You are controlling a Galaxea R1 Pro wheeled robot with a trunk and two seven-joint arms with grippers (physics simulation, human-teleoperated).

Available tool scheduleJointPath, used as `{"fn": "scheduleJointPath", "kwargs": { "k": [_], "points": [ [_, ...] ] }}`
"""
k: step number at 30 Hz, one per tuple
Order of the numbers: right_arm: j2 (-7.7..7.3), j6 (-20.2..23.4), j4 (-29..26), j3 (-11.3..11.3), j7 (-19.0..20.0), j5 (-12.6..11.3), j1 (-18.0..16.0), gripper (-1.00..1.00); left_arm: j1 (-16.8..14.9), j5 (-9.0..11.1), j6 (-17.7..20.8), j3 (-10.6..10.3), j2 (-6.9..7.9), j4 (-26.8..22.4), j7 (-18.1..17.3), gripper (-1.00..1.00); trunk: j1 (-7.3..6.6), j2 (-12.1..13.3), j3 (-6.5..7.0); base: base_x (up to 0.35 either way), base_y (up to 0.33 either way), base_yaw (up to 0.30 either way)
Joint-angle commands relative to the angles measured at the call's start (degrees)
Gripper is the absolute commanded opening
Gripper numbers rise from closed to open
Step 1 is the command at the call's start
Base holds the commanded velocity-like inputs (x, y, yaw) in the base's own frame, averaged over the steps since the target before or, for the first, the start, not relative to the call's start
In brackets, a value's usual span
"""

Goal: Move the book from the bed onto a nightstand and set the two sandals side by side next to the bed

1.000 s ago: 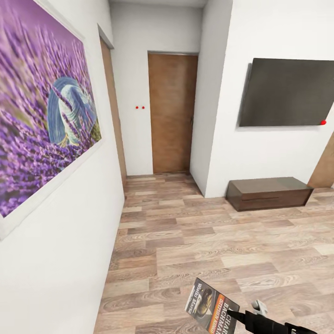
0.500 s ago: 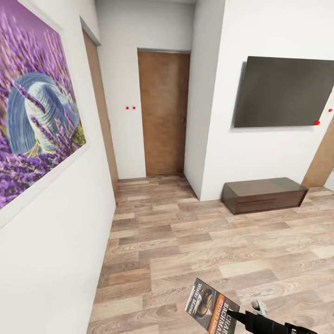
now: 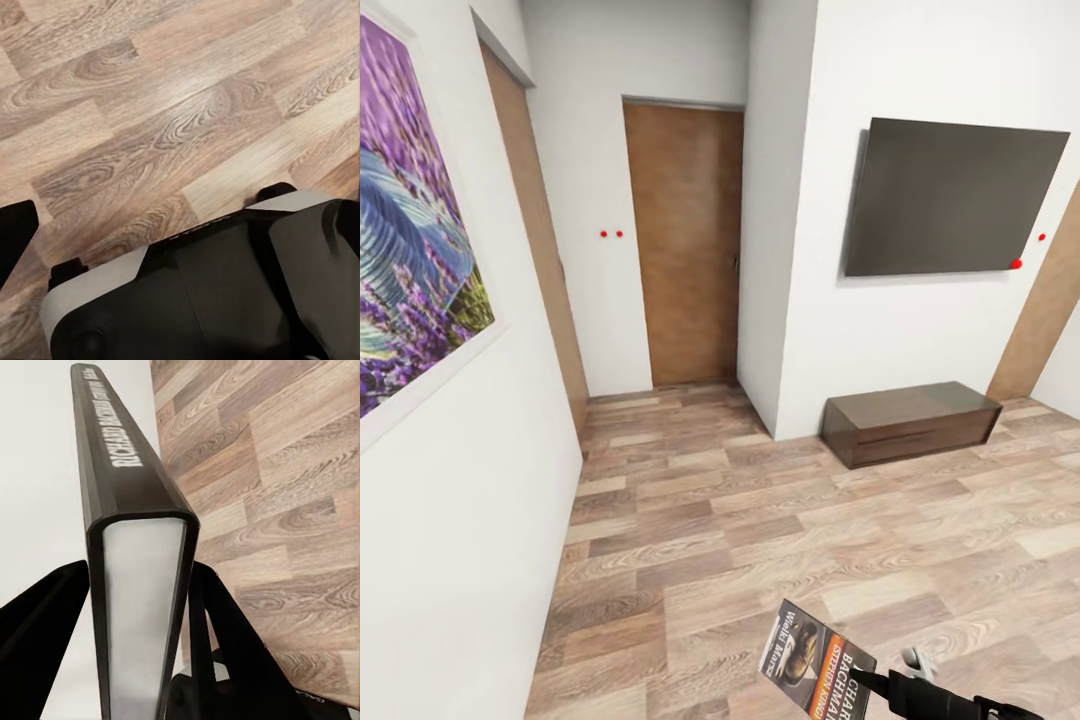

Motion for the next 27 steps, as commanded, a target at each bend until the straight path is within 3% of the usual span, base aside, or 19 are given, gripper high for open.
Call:
{"fn": "scheduleJointPath", "kwargs": {
  "k": [1, 27],
  "points": [
    [-0.04, 0.4, 0.1, -0.8, 0.1, 0.5, -0.1, -1.00, -0.1, 0.2, -0.3, -0.4, 0.02, 0.0, -0.1, 1.00, 0.07, -0.1, -0.13, 0.325, 0.000, -0.004],
    [0.04, 0.4, 0.1, -0.8, 0.1, 0.5, -0.1, -1.00, 0.0, 0.2, -0.3, -0.4, 0.02, 0.0, -0.1, 1.00, 0.07, -0.1, -0.13, 0.324, 0.000, -0.019]
  ]
}}
